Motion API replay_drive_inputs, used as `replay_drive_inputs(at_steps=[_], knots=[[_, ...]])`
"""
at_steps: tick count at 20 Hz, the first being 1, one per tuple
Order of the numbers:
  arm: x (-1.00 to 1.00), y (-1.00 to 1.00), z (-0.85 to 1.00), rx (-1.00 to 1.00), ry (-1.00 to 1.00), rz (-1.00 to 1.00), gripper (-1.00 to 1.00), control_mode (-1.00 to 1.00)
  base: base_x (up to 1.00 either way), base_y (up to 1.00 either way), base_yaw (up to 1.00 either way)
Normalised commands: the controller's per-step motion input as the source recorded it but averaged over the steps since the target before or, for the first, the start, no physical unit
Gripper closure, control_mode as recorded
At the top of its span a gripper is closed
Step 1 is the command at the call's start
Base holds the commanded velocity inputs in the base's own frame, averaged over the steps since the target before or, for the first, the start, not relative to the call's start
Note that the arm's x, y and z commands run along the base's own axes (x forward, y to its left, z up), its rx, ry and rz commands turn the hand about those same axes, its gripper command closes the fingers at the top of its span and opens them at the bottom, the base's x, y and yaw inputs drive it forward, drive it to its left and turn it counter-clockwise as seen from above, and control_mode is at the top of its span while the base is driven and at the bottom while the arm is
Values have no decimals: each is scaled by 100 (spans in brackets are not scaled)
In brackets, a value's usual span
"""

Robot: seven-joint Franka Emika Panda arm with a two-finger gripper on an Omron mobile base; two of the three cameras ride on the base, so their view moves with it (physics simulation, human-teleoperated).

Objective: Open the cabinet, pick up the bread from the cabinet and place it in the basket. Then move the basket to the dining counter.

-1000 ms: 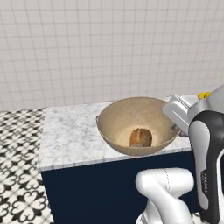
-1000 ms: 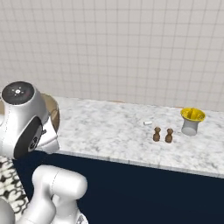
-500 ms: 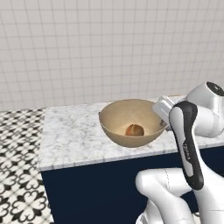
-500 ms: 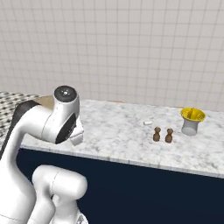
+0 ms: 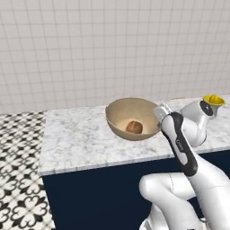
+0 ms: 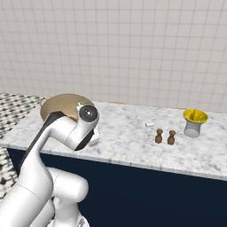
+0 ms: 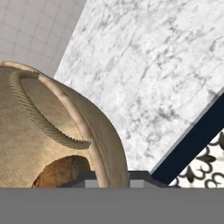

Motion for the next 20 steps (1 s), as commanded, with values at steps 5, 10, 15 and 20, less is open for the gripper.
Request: replay_drive_inputs(at_steps=[5,10,15,20], knots=[[99,1,0,-3,5,-30,100,-100,0,0,0],[87,-1,0,-3,17,-14,100,-100,0,0,0],[49,-18,-12,0,8,0,100,-100,0,0,0],[12,-19,-30,0,0,0,100,-100,0,0,0]])
